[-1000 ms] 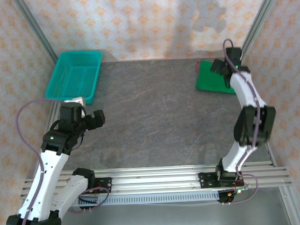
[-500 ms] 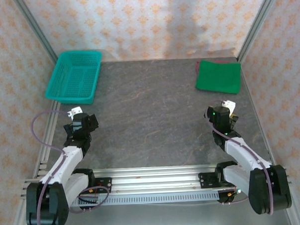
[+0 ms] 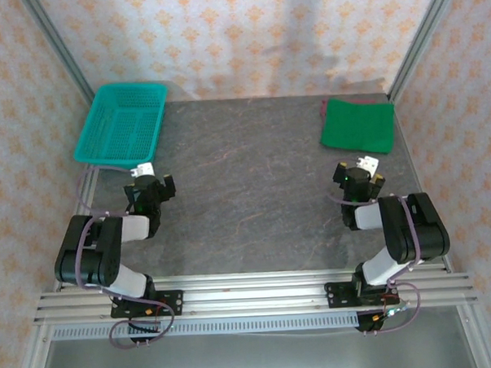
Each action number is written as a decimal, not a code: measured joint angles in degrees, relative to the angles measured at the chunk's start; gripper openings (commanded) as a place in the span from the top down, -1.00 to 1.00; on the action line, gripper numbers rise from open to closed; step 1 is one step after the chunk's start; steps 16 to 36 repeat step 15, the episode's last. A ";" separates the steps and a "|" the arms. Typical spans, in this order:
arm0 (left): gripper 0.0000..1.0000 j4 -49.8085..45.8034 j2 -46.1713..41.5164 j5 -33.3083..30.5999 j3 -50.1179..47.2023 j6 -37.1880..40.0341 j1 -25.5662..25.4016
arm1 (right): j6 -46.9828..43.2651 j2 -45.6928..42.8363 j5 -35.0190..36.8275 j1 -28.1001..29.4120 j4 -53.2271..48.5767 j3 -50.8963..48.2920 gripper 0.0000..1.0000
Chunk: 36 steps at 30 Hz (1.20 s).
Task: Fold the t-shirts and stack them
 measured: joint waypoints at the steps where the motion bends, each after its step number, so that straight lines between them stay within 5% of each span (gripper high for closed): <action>1: -1.00 0.87 0.33 0.15 -0.09 0.55 -0.35 | 0.02 -0.26 -0.15 -0.17 -0.07 0.02 -0.99; 36: -1.00 2.95 0.31 0.46 0.13 1.86 -0.42 | -0.04 -0.28 -2.08 -0.15 1.88 0.04 -0.99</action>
